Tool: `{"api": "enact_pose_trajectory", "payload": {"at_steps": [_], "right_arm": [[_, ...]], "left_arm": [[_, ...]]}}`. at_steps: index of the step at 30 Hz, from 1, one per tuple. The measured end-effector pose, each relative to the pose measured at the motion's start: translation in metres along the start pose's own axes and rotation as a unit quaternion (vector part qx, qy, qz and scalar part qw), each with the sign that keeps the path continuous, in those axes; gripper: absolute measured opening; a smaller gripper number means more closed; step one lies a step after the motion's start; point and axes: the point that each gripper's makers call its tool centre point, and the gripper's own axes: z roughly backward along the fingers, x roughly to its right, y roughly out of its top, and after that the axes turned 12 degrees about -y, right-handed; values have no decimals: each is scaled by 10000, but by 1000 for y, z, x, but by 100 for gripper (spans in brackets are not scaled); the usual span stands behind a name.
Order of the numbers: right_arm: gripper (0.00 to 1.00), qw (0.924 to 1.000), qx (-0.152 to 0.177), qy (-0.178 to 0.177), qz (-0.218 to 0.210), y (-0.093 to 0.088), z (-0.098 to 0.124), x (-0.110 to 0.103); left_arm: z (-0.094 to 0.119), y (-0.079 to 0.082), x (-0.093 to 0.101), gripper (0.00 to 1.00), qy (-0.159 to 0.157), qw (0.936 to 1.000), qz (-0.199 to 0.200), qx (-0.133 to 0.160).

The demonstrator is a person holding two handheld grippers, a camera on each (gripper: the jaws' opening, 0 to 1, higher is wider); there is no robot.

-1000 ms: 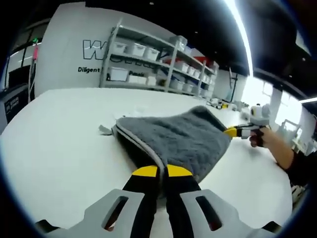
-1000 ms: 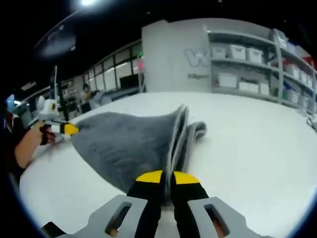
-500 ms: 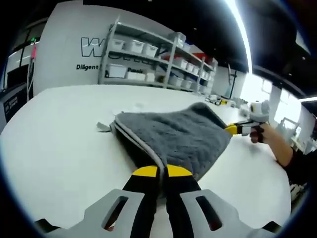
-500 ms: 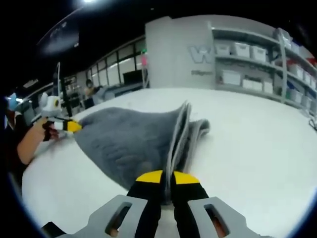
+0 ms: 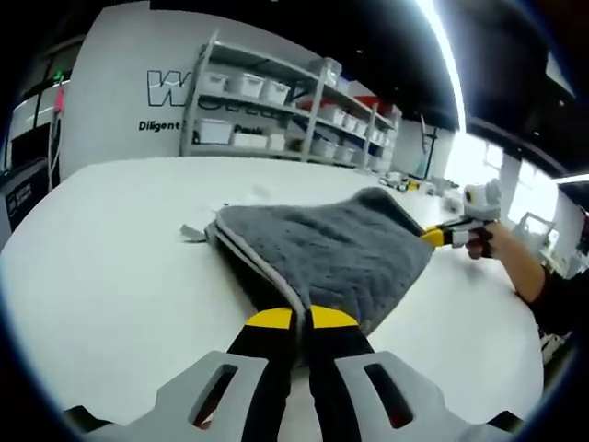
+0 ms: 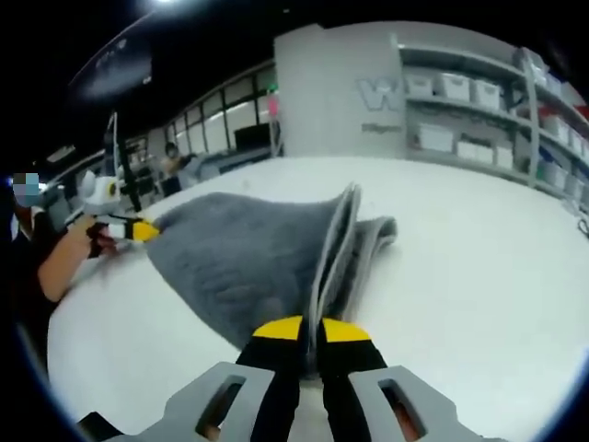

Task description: Open the folded towel by lifting each exposed corner and separating the folded layers until the towel lies flat within the target outline without major curled edges

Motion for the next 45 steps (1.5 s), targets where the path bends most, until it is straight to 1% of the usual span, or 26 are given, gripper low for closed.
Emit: {"api": "enact_pose_trajectory", "payload": {"at_steps": [3, 5, 7, 10, 15, 18, 23, 26, 30, 32, 34, 36, 39, 40, 41, 45], "right_arm": [[1, 10000, -6, 25, 26, -1, 2, -1], [1, 10000, -9, 50, 22, -2, 3, -2], [1, 10000, -6, 67, 12, -2, 3, -3], [1, 10000, 11, 68, 11, -2, 4, -3], [1, 10000, 18, 81, 24, -4, 8, -7], [1, 9999, 16, 52, 102, -4, 8, -8], [1, 9988, -54, -125, 473, -4, 8, -9], [1, 9975, -88, -203, 670, -5, 9, -9], [0, 9969, -145, -205, 745, -8, 16, -9], [0, 9971, -132, -203, 716, -9, 17, -9], [0, 9980, -128, -205, 582, -10, 18, -8], [0, 9982, -117, -198, 549, -10, 18, -8], [0, 9984, -94, -180, 524, -11, 20, -8], [0, 9984, -90, -176, 525, -12, 21, -8], [0, 9983, -85, -181, 544, -13, 23, -9], [0, 9974, -83, -155, 695, -16, 29, -13]], "left_arm": [[1, -1, -1, 2, 46, 10000, 40, 46], [3, -3, 1, 2, 56, 10000, -2, 62], [4, -5, 2, 2, 34, 10000, -22, 5], [8, -4, 4, 2, -29, 9999, 70, 93], [11, -6, 5, 2, -62, 9997, 201, 146], [11, -5, 5, 2, -39, 9996, 239, 151], [10, -3, 12, 2, -18, 10000, 33, 42], [11, -6, 15, 2, -25, 10000, -11, 16], [12, -12, 21, 2, 7, 9996, -231, -131], [13, -13, 22, 2, -2, 9997, -223, -141], [13, -12, 22, 2, -13, 9997, -209, -108], [13, -12, 22, 2, -23, 9994, -329, -80], [15, -12, 22, 2, -37, 9995, -322, -31], [16, -9, 24, 2, -101, 9994, -314, 106], [17, -8, 26, 2, -158, 9994, -287, 141], [19, -13, 25, 2, -162, 9995, -210, 151]]}}
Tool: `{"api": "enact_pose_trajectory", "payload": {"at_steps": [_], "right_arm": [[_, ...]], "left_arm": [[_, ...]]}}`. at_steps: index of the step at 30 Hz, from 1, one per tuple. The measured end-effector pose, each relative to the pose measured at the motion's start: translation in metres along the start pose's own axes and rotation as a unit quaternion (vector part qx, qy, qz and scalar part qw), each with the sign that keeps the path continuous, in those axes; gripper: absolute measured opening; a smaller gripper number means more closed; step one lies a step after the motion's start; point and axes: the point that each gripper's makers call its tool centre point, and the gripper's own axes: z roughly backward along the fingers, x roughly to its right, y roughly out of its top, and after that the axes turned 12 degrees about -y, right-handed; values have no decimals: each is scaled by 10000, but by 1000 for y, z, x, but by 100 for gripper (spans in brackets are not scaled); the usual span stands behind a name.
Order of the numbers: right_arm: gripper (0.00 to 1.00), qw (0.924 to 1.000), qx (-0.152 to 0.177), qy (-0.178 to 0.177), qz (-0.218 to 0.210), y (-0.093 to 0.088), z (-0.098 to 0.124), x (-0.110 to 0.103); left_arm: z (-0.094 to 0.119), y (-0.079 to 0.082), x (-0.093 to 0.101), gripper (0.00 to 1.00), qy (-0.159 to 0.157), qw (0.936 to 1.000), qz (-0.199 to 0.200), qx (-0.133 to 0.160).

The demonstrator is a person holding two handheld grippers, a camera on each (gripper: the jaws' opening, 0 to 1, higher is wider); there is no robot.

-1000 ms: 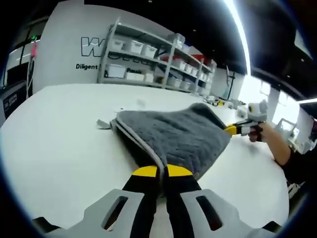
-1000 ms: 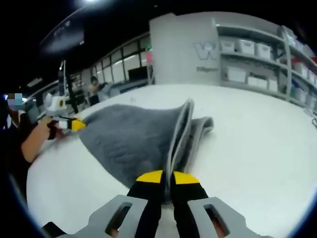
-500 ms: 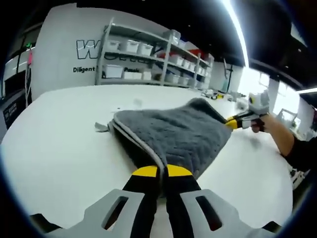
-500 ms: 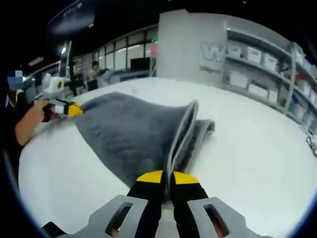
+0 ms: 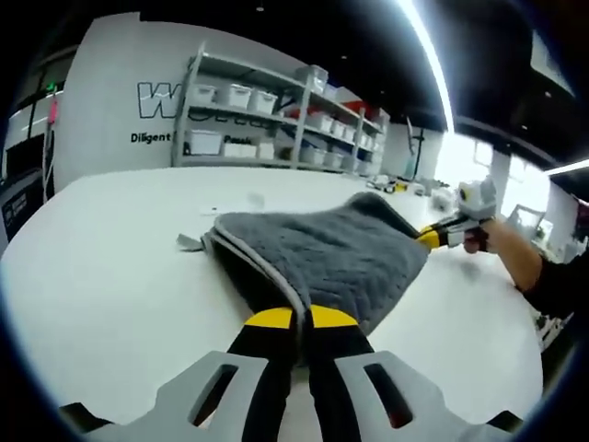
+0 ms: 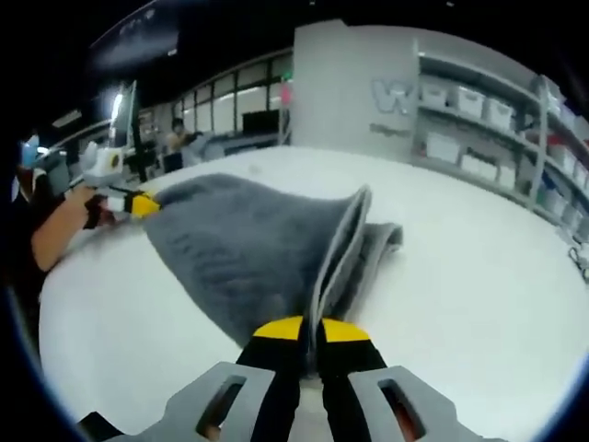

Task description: Open the folded towel by lifting each exposed corner and separating the folded layers until the towel lies flat within the target outline without major curled edges

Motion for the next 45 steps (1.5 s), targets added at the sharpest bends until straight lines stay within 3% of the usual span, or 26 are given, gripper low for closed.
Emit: {"api": "enact_pose_trajectory", "payload": {"at_steps": [8, 11, 12, 18, 24, 30, 41, 45], "right_arm": [[0, 9999, 29, -1, 129, -5, 9, -4], [0, 9999, 73, 27, 93, -7, 12, -6], [0, 9999, 91, 66, 46, -7, 13, -7], [0, 9998, 150, 80, -121, -7, 14, -9], [0, 9998, 152, 100, -97, -11, 22, -14], [0, 9993, 177, -31, 314, -16, 34, -24], [0, 9992, 197, 88, 323, -19, 41, -27], [0, 9993, 193, 119, 280, -19, 40, -27]], "left_arm": [[4, -1, 8, 2, -21, 10000, -29, -30], [11, -1, 13, 2, -18, 9999, -81, 135], [14, 2, 9, 2, 157, 9993, -17, 344], [12, 3, 17, 2, 281, 9988, -410, 44], [13, -9, 8, 2, 347, 9990, -224, -170], [14, -10, 10, 2, 380, 9988, -206, -230], [26, -19, 23, 2, 352, 9989, -104, -289], [30, -21, 24, 2, 290, 9994, -15, -179]]}}
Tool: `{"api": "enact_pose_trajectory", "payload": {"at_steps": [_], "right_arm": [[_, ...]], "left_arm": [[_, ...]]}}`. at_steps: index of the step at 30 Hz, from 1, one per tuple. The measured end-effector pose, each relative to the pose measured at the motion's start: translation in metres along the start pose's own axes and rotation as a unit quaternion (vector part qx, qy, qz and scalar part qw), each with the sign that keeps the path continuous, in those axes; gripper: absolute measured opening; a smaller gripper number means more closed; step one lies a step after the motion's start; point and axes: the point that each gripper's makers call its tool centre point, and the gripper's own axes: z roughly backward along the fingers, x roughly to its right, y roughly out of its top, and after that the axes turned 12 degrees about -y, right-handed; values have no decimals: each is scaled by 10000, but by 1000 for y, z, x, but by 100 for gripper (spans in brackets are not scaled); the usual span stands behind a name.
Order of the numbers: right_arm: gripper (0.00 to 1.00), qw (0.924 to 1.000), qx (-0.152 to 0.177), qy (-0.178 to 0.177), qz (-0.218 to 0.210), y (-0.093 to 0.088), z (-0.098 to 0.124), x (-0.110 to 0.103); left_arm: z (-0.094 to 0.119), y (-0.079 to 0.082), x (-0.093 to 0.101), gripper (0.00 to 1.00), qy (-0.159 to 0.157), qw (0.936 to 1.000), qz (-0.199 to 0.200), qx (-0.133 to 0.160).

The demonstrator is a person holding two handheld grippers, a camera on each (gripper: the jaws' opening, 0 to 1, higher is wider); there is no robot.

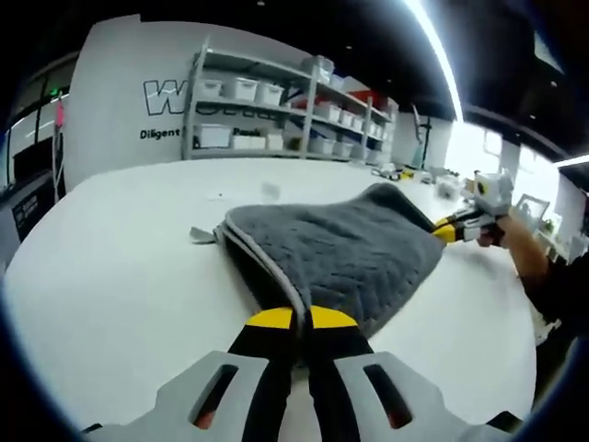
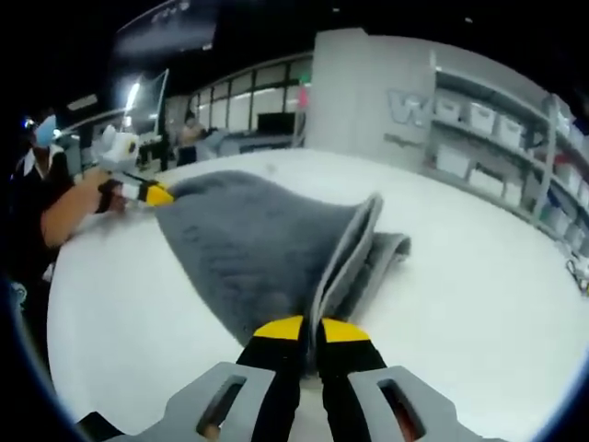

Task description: Open the folded towel by lifting each exposed corner and separating the folded layers until the towel lies flat within the target outline without major curled edges

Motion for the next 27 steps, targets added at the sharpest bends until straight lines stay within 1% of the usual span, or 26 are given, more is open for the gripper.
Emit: {"api": "enact_pose_trajectory", "payload": {"at_steps": [2, 3, 5, 6, 8, 9, 11, 15, 19, 21, 23, 27], "right_arm": [[0, 10000, 2, -15, 28, 0, 0, -1], [0, 10000, 10, -31, 55, 0, 1, -2], [0, 9999, 45, -48, 138, 0, 4, -4], [0, 9996, 62, -74, 248, 0, 5, -5], [0, 9981, 50, -124, 609, -1, 8, -10], [0, 9971, 33, -168, 742, -1, 10, -11], [0, 9960, -8, -145, 886, -3, 13, -17], [0, 9955, -69, -82, 945, -4, 18, -20], [0, 9967, -84, -16, 806, -6, 20, -20], [0, 9968, -76, -6, 798, -7, 22, -22], [0, 9967, -77, 1, 809, -7, 24, -26], [0, 9960, -70, -20, 891, -9, 29, -32]], "left_arm": [[-1, 2, 0, 2, -16, 10000, -63, 66], [-2, 2, -1, 2, -25, 9998, -199, 54], [-2, 3, -2, 2, -12, 9996, -293, 54], [-2, 4, -3, 2, 3, 9994, -329, 73], [-2, 6, -4, 2, 33, 9992, -388, 124], [-3, 8, -7, 2, 39, 9992, -350, 177], [-5, 9, -9, 2, 48, 9994, -298, 173], [-8, 10, -13, 2, 35, 9997, -234, 51], [-11, 11, -16, 2, 24, 9998, -191, -50], [-13, 12, -19, 2, 24, 9996, -262, -122], [-15, 13, -22, 2, 41, 9988, -446, -199], [-18, 13, -24, 2, -9, 9982, -478, -373]]}}
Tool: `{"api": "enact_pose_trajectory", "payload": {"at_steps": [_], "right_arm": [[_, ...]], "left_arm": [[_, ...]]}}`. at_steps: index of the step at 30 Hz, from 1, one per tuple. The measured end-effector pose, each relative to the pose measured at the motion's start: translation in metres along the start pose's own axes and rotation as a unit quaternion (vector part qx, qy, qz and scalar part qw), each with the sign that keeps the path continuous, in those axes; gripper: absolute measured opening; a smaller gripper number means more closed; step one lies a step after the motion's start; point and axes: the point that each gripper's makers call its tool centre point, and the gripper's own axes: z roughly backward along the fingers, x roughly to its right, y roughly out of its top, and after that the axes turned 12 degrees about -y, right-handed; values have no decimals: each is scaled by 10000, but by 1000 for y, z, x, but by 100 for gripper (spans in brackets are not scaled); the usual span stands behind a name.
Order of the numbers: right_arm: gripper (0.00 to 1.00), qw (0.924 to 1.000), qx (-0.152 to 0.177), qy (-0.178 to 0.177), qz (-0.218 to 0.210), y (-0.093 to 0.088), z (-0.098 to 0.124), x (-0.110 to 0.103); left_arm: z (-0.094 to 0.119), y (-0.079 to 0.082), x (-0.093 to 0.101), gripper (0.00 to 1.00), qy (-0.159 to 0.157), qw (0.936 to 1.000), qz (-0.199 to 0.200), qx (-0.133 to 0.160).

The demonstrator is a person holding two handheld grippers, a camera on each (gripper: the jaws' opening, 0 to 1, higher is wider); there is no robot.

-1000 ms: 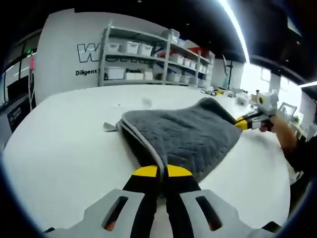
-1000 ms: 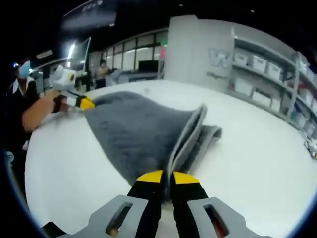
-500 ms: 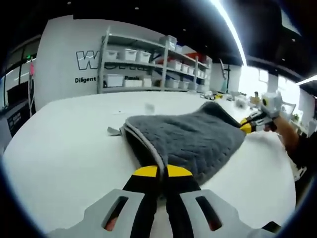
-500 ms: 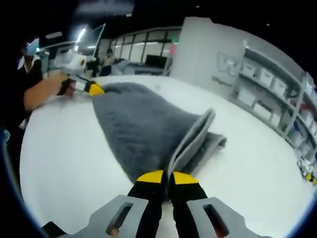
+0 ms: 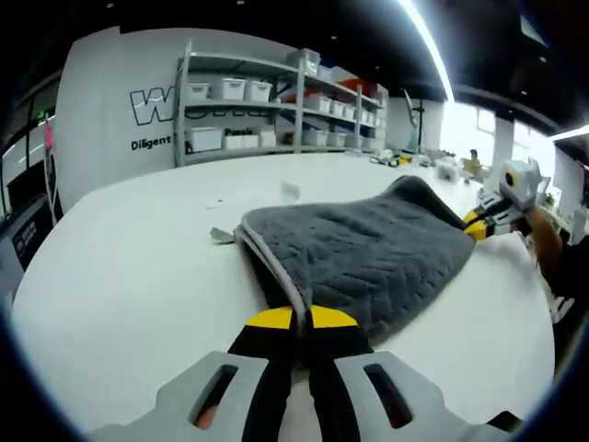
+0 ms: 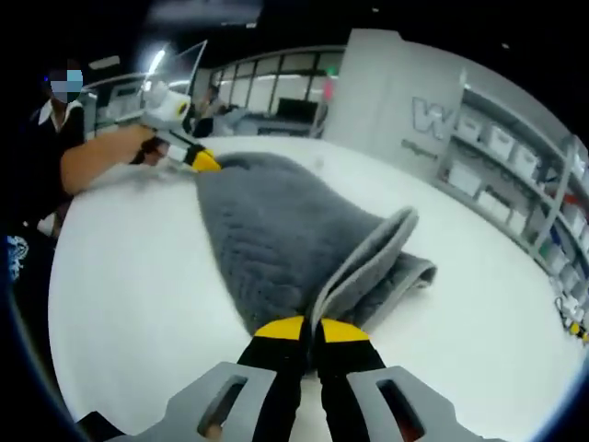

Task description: Open the folded towel by lifting each exposed corner and separating the folded layers until the towel lies flat within the target outline without major curled edges

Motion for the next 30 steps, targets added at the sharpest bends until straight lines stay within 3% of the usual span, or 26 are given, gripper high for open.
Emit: {"api": "enact_pose_trajectory", "payload": {"at_steps": [10, 23, 30], "right_arm": [[0, 10000, 52, -7, 82, -1, 2, -4], [0, 9999, 98, 8, -116, -2, 10, -13], [0, 9996, 160, 212, -133, -2, 16, -25]], "left_arm": [[-5, -2, -2, 2, -91, 9996, 184, -168], [-13, 1, -5, 2, -21, 9988, -104, -475], [-20, 4, -11, 2, -40, 9980, -250, -587]]}}
